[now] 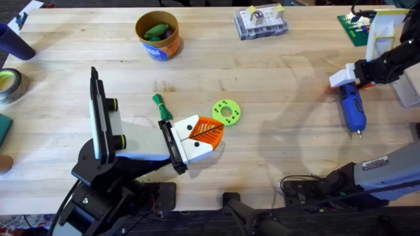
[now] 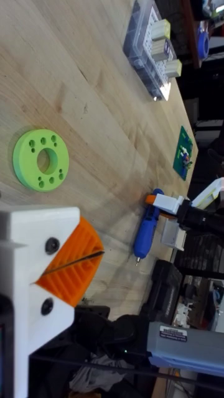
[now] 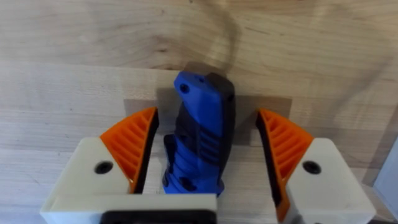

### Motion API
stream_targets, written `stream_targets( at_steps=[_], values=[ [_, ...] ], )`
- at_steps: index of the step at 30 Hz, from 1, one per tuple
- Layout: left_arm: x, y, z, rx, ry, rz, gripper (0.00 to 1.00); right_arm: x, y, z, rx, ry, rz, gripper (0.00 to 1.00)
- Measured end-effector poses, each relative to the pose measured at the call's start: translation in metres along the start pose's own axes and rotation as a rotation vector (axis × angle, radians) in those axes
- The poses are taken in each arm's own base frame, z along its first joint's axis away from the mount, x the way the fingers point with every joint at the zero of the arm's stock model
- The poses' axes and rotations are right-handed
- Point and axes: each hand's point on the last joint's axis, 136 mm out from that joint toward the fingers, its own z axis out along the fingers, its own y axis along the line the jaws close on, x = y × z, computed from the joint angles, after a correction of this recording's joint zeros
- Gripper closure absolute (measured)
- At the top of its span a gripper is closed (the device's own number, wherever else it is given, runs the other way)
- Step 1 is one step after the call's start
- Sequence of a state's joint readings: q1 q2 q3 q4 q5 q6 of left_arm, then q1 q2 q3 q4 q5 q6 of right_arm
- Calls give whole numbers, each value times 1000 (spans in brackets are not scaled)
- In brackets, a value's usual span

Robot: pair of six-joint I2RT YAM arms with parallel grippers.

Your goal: Pick up the gripper from the table and insert it into the empty holder that is missing its gripper. Then pick up a screw, insert it into the mounting hole, and use the screwdriver to tighten it. Finally, clean up the table by picking up the vegetable and placing it into the bucket.

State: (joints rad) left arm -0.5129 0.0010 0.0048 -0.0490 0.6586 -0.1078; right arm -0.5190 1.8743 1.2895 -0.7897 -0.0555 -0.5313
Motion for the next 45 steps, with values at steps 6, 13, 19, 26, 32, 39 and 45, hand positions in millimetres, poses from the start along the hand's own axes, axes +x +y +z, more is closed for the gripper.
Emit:
stream_targets(
  at_steps=[6, 13, 19, 26, 32, 39, 45],
  values=[
    [1, 0, 0, 0, 2, -3, 987, 4, 0, 0, 1, 17, 2, 60],
    [1, 0, 0, 0, 2, -3, 987, -1, -3, 0, 13, -5, 94, 60],
    [1, 0, 0, 0, 2, -3, 987, 8, 2, -6, 4, 25, 157, 60],
    [1, 0, 0, 0, 2, -3, 987, 6, 4, -37, 32, -30, 166, 60],
    [1, 0, 0, 0, 2, -3, 987, 7, 2, -48, 63, -55, 164, 60],
    [1, 0, 0, 0, 2, -3, 987, 21, 6, -14, 67, -48, 170, 60],
    [1, 0, 0, -2, 2, -3, 987, 22, 5, -5, 74, -62, 175, 60]
  ],
)
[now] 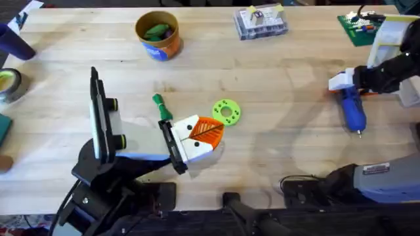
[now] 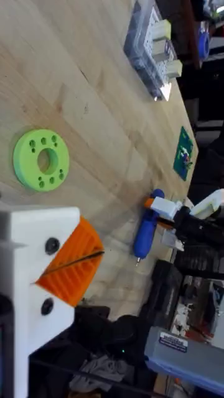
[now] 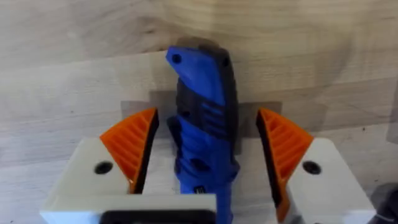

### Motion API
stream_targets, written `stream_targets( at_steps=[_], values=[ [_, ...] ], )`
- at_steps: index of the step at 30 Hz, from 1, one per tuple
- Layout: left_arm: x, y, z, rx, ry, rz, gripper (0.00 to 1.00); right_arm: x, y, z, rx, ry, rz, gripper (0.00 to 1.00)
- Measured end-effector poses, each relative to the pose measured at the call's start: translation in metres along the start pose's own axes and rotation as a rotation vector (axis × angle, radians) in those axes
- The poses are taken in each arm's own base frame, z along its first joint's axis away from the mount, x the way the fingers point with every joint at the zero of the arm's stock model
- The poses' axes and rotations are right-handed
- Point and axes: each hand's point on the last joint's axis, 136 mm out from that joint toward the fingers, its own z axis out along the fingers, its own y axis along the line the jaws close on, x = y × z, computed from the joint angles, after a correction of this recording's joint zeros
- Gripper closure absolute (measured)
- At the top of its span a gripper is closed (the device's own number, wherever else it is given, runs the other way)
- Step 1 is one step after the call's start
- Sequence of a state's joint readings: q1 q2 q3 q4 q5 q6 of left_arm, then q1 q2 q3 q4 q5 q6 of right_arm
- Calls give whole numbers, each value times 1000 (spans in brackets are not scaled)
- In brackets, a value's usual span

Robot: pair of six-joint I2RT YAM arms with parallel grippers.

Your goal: Pick up the gripper from the table and insert it into the empty holder that is missing its gripper. Then pick up a screw, insert it into the mounting hole, and use the screwdriver to tighten it. Finally, clean up the table by picking up the vegetable and placing it into the bucket.

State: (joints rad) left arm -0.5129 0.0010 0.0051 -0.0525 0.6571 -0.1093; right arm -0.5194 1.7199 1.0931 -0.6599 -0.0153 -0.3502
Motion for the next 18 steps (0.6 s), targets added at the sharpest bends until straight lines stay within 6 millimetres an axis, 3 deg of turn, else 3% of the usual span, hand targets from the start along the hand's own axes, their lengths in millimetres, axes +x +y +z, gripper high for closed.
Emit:
stream_targets(
  at_steps=[18],
  values=[
    [0, 1, 0, -7, -1, 0, 987, 7, 2, 4, -10, 36, 5, 60]
  ],
)
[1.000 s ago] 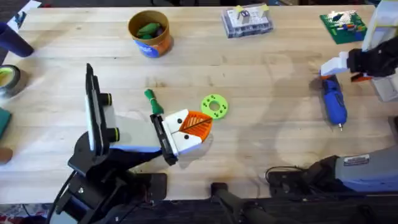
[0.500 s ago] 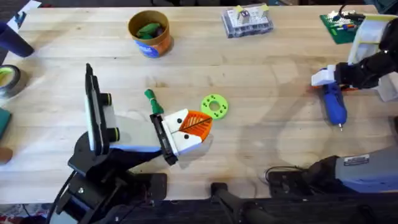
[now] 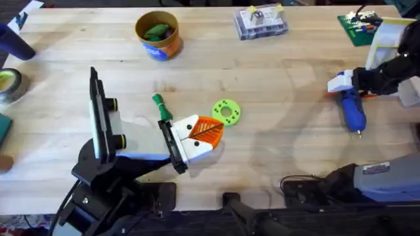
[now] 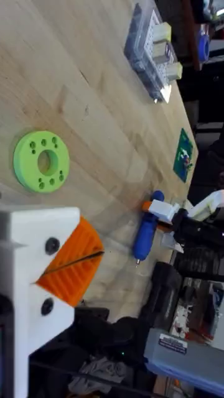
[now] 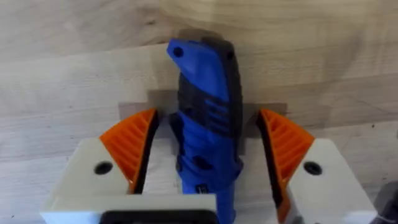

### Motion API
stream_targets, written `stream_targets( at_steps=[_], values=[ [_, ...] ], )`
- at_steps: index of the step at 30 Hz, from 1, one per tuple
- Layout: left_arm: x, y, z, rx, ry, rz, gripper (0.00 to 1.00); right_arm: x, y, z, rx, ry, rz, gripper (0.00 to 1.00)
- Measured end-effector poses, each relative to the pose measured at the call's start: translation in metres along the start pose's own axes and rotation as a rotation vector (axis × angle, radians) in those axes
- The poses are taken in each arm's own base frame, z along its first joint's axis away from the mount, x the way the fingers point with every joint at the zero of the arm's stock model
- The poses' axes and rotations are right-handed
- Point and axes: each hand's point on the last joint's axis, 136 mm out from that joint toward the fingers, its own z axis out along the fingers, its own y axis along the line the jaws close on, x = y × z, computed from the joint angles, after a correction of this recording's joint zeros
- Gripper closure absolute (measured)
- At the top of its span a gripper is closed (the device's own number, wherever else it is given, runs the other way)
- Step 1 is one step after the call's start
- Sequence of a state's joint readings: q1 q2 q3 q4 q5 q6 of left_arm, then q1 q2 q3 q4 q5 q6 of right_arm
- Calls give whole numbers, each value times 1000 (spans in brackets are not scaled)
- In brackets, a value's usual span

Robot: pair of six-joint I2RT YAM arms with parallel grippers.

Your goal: Pick up the gripper from the table and insert it into the empty holder that is missing its gripper. Then pick up a screw, insert it into the mounting hole, and use the screwdriver to tighten it. Finally, clean up the table by picking up the vegetable and placing it into the bucket.

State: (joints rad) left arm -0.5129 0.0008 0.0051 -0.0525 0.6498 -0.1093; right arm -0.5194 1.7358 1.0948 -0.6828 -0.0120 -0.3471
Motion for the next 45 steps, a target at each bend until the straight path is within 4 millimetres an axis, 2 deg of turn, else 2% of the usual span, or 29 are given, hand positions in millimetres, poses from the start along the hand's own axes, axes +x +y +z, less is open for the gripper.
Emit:
stream_targets(
  at_steps=[3, 5, 10, 11, 21, 25, 28, 30, 33, 36, 40, 45],
  values=[
    [0, 0, 0, 0, 0, 0, 987, -1, 0, 1, -2, 4, 0, 66],
    [0, 0, 0, 0, 0, 0, 987, -1, -2, 1, 6, 4, 0, 179],
    [0, 1, 0, -4, -1, 0, 987, -3, -8, 3, 29, 3, 3, 880],
    [0, 1, 0, -4, -1, 0, 987, -4, -9, 4, 33, 2, 5, 961],
    [0, 2, 0, -10, -1, 0, 987, -2, -1, 1, -23, 13, 15, 976],
    [0, 2, 0, -11, -2, 0, 987, -8, 5, -13, -41, -31, 37, 976],
    [0, 2, 0, -11, -1, 0, 987, -25, 4, -46, -15, -156, 46, 976],
    [0, 2, 0, -11, -1, -1, 987, -34, 5, -79, 12, -260, 42, 976],
    [0, 2, 0, -11, -2, -2, 987, -40, 8, -128, 45, -404, 52, 976],
    [0, 2, 0, -11, -1, -3, 987, -42, 11, -164, 62, -517, 73, 976],
    [0, 2, 0, -11, -2, -2, 987, -39, 19, -202, 71, -667, 97, 977],
    [0, 2, 0, -11, -1, -3, 987, -31, 61, -229, -1, -849, 50, 977]
  ],
)
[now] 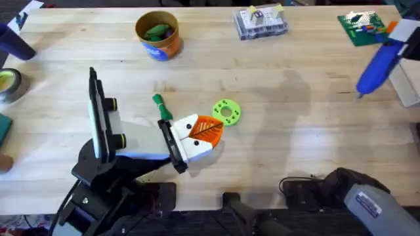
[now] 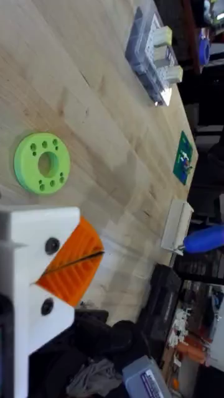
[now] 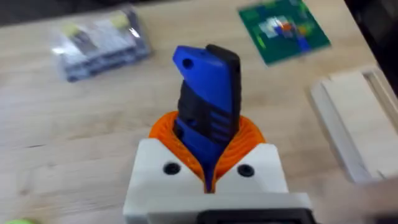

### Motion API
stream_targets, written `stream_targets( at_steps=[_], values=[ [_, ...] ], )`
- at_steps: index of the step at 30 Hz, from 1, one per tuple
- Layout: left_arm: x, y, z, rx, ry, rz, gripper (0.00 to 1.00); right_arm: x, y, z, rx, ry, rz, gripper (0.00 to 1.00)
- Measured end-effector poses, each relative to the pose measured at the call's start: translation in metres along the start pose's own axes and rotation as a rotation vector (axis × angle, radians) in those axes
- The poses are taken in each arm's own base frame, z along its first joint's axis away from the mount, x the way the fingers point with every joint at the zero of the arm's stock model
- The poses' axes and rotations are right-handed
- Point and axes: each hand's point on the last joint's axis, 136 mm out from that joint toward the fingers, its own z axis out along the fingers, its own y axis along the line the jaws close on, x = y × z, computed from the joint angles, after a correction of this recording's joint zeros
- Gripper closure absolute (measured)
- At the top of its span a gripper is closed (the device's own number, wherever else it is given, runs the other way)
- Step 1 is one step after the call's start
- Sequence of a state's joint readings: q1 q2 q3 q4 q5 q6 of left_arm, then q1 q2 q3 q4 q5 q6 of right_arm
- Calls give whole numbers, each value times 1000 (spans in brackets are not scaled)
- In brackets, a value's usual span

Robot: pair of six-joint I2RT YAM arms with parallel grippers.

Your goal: Pick up the gripper from the table and insert it into the empty holder that is missing its gripper. Then pick up a screw, insert it into the mounting hole, and use the screwdriver to tighten it. Finally, clean up the table by picking up the vegetable and placing it into the bucket.

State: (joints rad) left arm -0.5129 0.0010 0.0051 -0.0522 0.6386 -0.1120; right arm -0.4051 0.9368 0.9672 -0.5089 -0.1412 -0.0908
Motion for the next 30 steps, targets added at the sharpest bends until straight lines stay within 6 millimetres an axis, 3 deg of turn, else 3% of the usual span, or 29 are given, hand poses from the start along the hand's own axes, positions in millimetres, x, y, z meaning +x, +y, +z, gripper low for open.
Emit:
stream_targets(
  at_steps=[10, 19, 23, 30],
  values=[
    [0, 0, 0, -1, 0, 0, 987, 5, 130, -46, -415, -245, -54, 977],
    [0, 0, 0, -3, -1, 0, 987, 6, 239, -119, -854, -355, -171, 977],
    [0, 1, 0, -3, -1, 0, 987, 3, 273, -157, -1020, -426, -192, 977],
    [0, 1, 0, -4, -1, 0, 987, 1, 308, -210, -1230, -519, -197, 977]
  ],
)
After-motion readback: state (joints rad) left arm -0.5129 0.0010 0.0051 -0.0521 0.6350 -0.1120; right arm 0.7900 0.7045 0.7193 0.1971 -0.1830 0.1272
